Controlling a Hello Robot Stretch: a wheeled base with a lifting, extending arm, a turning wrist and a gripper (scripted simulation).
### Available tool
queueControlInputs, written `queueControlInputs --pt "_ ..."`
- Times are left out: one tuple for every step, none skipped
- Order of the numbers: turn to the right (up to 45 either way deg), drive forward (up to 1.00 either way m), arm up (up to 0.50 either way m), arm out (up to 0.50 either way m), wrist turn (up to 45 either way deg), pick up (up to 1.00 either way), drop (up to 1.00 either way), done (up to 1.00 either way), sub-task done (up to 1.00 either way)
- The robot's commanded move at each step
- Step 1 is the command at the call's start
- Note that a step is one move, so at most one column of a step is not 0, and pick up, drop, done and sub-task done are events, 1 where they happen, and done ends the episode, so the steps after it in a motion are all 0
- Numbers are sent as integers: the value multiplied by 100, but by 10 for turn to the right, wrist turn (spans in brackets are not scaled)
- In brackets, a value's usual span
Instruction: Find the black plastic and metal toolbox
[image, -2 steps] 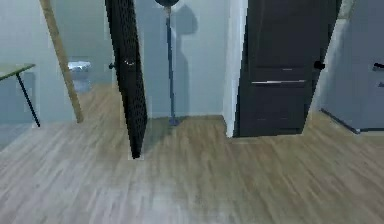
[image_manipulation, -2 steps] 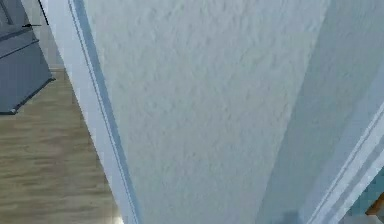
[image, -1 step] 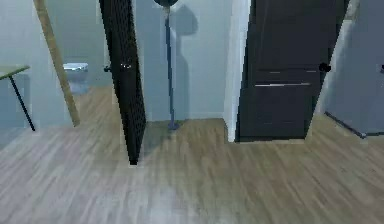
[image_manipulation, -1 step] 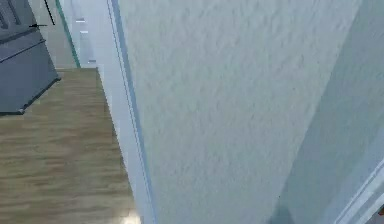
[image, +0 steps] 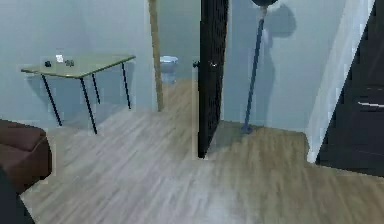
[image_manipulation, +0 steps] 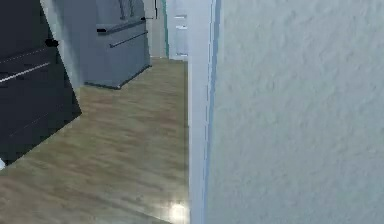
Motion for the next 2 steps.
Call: queueControlInputs --pt "0 95 0 0 0 0 0 0 0" --pt "-450 0 0 0 0 0 0 0 0"
